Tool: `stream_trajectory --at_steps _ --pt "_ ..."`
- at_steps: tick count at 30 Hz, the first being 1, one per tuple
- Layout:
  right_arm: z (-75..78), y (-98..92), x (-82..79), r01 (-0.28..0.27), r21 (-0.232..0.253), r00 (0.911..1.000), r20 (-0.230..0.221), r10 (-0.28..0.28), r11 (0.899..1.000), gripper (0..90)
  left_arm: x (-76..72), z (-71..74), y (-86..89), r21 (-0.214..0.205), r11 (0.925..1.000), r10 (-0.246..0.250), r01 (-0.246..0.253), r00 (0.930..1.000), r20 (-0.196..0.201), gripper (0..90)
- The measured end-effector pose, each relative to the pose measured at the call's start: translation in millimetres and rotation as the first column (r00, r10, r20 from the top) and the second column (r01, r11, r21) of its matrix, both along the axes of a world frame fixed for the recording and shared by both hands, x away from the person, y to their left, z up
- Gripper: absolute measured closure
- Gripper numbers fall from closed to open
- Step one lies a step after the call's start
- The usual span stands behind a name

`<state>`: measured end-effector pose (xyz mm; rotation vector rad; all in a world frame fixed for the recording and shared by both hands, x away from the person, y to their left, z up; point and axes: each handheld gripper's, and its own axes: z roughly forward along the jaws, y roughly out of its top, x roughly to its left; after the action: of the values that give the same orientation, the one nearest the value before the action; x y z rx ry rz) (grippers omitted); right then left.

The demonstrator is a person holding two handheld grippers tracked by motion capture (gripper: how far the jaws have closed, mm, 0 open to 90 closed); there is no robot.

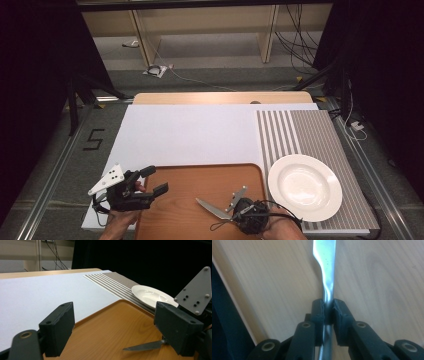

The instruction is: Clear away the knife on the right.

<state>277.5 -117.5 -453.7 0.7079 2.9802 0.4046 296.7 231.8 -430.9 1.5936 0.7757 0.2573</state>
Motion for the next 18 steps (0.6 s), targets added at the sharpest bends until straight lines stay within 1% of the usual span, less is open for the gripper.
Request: stream_trajectory --at_steps 6,8,9,10,11,12,13,14,17,18 --pt "-1.6 1.1 -0.9 0.004 -0.015 1.0 0.003 -0.004 1.0 79.2 -0.2 0.0 -0.2 0.002 1.0 0.0 0.0 1.0 0.001 17.0" --pt "-0.8 2.5 -2.4 0.003 -0.027 0.9997 0.025 -0.003 1.0 78.4 -0.2 0.1 -0.2 0.003 1.0 0.0 0.0 1.0 0.002 17.0" --pt "0.4 3.5 -3.6 0.003 -0.03 0.9995 0.033 -0.002 1.0 76.5 -0.2 0.0 -0.2 0.001 1.0 0.0 0.0 1.0 0.001 17.0" --pt "1.9 3.9 -4.1 0.003 -0.026 0.9993 0.037 -0.002 1.0 69.3 -0.1 0.0 -0.1 0.002 1.0 0.0 0.0 1.0 0.001 17.0" --pt "3.6 4.0 -4.0 0.008 -0.015 0.999 0.044 -0.007 1.0 65.4 -0.2 0.0 -0.2 0.002 1.0 0.0 0.0 1.0 0.0 17.0" --pt "5.5 3.7 -4.2 0.012 -0.006 0.9985 0.053 -0.012 1.0 64.4 -0.2 0.1 -0.1 0.003 1.0 0.0 0.0 1.0 0.002 17.0" --pt "7.1 3.0 -4.2 0.004 0.005 0.998 0.064 -0.004 1.0 63.1 -0.3 0.1 -0.1 0.001 1.0 0.0 0.0 1.0 0.0 17.0" --pt "8.9 2.6 -4.8 0.007 0.019 0.9979 0.065 -0.008 1.0 61.2 -0.2 0.0 -0.1 0.002 1.0 0.0 0.0 1.0 0.0 17.0" --pt "12.2 2.4 -6.0 -0.011 0.072 0.9959 0.09 0.004 0.997 59.6 -0.3 0.1 -0.1 0.002 1.0 0.0 0.0 1.0 0.0 17.0" --pt "13.1 2.6 -6.6 -0.024 0.086 0.9941 0.107 0.014 0.996 60.5 -0.4 0.1 -0.1 0.003 1.0 0.0 0.0 1.0 0.0 17.0"
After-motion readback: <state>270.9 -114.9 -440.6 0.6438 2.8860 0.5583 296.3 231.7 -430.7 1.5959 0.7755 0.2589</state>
